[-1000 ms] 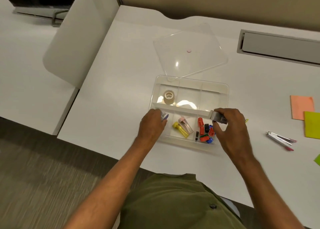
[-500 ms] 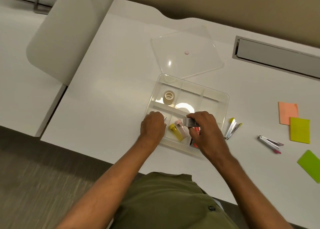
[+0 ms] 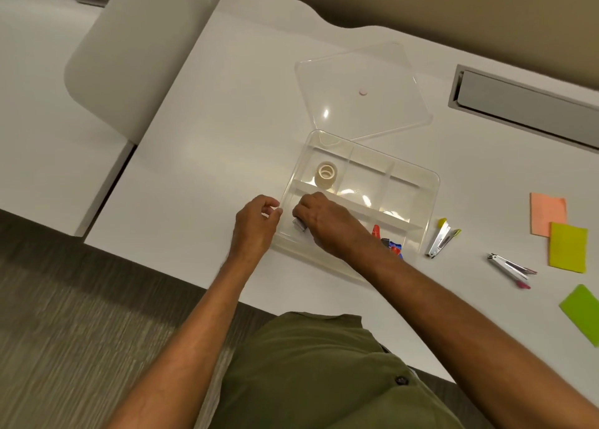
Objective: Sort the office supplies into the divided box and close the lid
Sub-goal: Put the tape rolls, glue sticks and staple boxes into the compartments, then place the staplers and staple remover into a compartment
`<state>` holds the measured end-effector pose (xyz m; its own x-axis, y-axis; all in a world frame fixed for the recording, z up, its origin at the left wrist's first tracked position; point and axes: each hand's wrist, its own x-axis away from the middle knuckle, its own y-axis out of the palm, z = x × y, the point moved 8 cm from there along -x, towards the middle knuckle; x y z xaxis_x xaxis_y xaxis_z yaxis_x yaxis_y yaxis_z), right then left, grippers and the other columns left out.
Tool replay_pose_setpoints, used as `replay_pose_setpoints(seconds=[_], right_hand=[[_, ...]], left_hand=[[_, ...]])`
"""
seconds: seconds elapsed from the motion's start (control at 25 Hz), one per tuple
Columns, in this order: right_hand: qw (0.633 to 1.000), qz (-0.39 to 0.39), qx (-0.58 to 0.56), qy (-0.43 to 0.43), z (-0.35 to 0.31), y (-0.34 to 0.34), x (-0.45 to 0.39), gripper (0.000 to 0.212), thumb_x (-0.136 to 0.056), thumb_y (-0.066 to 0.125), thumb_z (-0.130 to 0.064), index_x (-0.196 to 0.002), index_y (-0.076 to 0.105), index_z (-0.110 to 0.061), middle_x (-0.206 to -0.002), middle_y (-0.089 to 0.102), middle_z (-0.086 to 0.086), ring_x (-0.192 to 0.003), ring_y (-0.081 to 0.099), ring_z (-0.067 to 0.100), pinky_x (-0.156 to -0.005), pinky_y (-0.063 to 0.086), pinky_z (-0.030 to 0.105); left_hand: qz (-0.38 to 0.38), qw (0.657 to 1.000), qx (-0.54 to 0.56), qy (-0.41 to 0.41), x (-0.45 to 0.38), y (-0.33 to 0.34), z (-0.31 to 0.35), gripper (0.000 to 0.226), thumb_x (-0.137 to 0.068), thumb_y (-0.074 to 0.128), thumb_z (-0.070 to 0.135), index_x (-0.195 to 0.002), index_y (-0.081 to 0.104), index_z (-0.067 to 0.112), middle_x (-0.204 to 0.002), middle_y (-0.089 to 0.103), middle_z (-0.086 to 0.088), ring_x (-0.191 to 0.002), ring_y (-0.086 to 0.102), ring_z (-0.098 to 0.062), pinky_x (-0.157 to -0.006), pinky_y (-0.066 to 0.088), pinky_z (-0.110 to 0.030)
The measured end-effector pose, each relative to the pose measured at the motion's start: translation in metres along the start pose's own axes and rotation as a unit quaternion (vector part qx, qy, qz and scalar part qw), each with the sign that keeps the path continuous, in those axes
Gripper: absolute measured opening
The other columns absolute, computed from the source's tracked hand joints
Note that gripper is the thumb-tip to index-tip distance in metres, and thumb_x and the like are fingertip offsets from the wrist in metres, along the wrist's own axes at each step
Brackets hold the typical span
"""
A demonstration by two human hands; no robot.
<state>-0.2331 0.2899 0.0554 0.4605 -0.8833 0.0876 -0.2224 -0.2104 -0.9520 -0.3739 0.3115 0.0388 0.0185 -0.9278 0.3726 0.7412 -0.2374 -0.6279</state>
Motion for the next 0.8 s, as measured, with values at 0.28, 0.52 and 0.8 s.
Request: replay_pose_setpoints(seconds=[0.28, 0.52, 0.8], right_hand=[[1.0, -0.004, -0.008, 0.017, 0.003, 0.008, 0.004, 0.042, -0.085, 0.074, -0.001, -0.124, 0.063, -0.009, -0.12, 0.064, 0.014, -0.105, 0.061, 0.03, -0.073, 0.058, 0.038], [0.973, 0.132, -0.136, 0.133, 0.037, -0.05, 0.074, 0.039, -0.095, 0.064, -0.022, -0.134, 0.057, -0.019, -0.139, 0.055, 0.001, -0.13, 0.048, 0.02, -0.097, 0.047, 0.029], [0.887, 0.252, -0.132, 0.363, 0.142, -0.049, 0.251, 0.031, -0.094, 0.062, -0.014, -0.125, 0.06, -0.017, -0.129, 0.059, 0.002, -0.121, 0.052, 0.021, -0.102, 0.044, 0.027]], left_hand=[[0.014, 1.0, -0.008, -0.006, 0.002, 0.003, -0.002, 0.024, -0.098, 0.062, 0.025, -0.12, 0.063, 0.014, -0.116, 0.069, -0.007, -0.09, 0.06, -0.011, -0.063, 0.04, -0.009], [0.102, 0.986, -0.096, 0.095, 0.019, 0.005, 0.021, 0.039, -0.093, 0.068, 0.028, -0.129, 0.056, 0.017, -0.134, 0.054, -0.008, -0.119, 0.054, -0.024, -0.091, 0.055, -0.037], [0.053, 0.963, -0.093, 0.246, 0.067, 0.08, 0.112, 0.041, -0.09, 0.068, 0.022, -0.129, 0.056, 0.021, -0.136, 0.052, -0.005, -0.124, 0.047, -0.025, -0.101, 0.044, -0.043]])
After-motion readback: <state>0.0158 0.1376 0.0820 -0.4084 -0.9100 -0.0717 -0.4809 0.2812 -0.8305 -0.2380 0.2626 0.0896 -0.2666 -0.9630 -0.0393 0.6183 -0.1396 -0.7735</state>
